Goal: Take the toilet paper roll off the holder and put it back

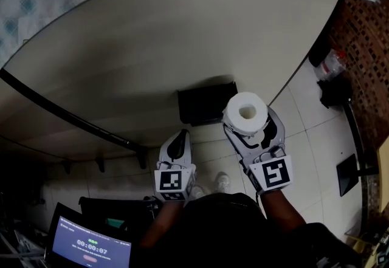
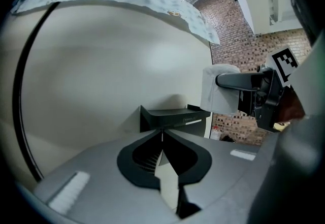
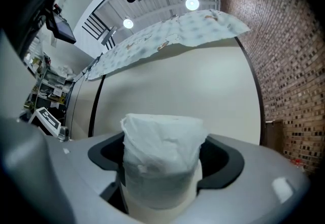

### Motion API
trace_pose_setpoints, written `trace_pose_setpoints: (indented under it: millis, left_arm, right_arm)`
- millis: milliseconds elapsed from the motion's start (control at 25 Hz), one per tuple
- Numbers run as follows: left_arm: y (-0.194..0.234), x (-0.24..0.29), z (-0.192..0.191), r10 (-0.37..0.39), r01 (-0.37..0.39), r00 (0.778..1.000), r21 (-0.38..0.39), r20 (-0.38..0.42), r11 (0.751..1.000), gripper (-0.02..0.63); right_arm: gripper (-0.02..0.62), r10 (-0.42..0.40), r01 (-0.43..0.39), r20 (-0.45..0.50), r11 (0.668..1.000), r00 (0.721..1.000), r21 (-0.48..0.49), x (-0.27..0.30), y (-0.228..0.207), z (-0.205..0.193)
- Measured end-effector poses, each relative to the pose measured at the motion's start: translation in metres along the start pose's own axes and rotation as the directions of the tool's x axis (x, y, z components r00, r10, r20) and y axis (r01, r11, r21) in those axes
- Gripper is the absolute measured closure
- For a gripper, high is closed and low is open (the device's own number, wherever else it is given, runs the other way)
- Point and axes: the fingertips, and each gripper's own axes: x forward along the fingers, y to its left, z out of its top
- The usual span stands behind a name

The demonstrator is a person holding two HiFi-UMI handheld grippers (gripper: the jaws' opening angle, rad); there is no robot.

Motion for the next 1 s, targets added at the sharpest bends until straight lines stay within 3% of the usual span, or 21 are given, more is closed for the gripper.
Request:
trace_pose_setpoints:
  millis: [200,600,1000]
  left_arm:
    - [-0.003,0.008,-0.004,0.007,-0.007,1.0,0.016,-0.025,1.0,0.566]
    - [0.002,0.011,-0.025,0.005,-0.004,0.995,0.007,-0.1,1.0,0.428]
    - [-0.005,0.038,-0.03,-0.073,0.072,0.989,-0.012,-0.127,0.997,0.428]
  right_arm:
    - [0.17,-0.008,0.008,0.009,1.0,1.0,-0.003,-0.003,-0.006,0.003]
    - [0.17,-0.02,0.02,0.014,1.0,1.0,-0.011,-0.007,-0.004,0.007]
    - [0.17,-0.026,0.026,0.018,1.0,1.0,-0.005,-0.008,-0.021,0.006]
